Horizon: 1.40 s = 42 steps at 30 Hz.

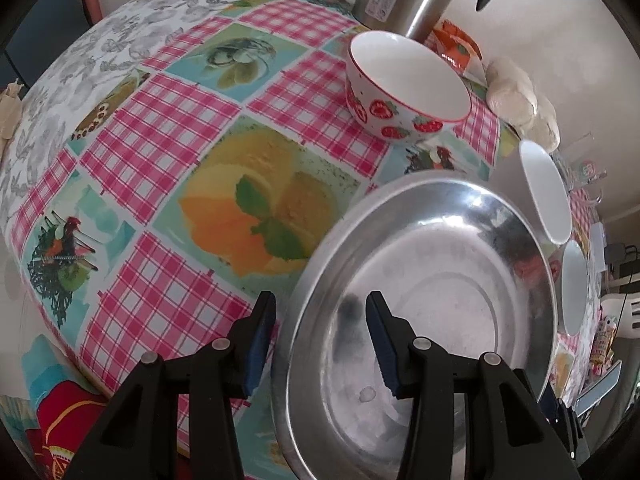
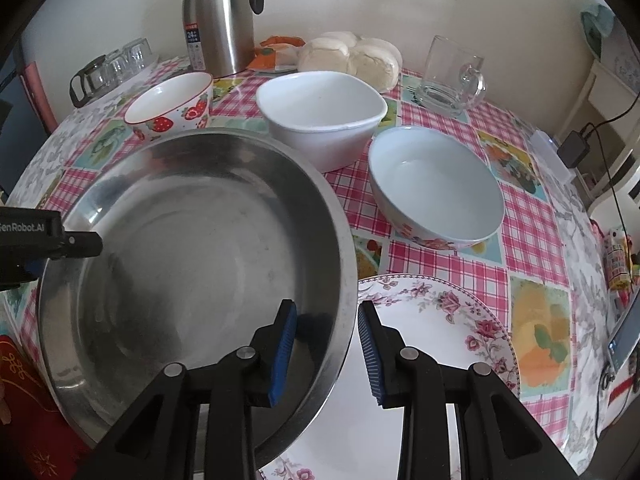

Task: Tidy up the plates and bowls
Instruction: 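Lower the steel basin onto the cloth and open both grippers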

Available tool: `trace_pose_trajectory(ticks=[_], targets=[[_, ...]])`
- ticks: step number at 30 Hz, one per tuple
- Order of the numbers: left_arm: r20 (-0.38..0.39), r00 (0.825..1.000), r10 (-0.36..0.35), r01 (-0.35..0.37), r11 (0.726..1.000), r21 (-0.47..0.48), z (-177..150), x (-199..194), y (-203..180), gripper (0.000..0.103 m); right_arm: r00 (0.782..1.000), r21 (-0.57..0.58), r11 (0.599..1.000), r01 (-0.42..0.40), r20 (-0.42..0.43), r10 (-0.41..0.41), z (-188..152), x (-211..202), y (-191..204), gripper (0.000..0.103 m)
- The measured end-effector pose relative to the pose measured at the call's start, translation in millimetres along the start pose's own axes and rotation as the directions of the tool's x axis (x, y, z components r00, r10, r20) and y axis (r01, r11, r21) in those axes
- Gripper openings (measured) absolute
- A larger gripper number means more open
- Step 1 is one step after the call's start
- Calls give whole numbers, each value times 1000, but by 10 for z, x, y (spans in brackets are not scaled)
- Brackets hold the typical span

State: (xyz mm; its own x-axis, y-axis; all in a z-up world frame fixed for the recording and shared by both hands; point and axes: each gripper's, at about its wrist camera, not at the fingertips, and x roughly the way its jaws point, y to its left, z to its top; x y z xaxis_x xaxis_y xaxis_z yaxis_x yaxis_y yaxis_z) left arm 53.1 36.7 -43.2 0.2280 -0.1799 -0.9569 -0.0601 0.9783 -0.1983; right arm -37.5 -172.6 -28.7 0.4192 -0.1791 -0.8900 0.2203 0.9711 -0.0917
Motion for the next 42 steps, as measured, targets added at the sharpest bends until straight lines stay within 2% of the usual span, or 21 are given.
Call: trace_pose_trajectory(ticks=[16,26,32,42], targets=[[40,999,1,-1,1000,-24,10,-86,7,48,999,-57,998,-37,-3,37,1,9,139,39],[76,997,30,-29,999,-15,20,-155,-16,49,999,37,999,-32,40,31,35,-84,-28,39],[84,995,56,-59,997,42,8,-156,-120,54,999,56,998,-26,45,24,44,-89,-74,39],[71,996,52,-57,997,60,5,-140,-136,56,998,93,995,-28,52,23,35,-94,-128,39]])
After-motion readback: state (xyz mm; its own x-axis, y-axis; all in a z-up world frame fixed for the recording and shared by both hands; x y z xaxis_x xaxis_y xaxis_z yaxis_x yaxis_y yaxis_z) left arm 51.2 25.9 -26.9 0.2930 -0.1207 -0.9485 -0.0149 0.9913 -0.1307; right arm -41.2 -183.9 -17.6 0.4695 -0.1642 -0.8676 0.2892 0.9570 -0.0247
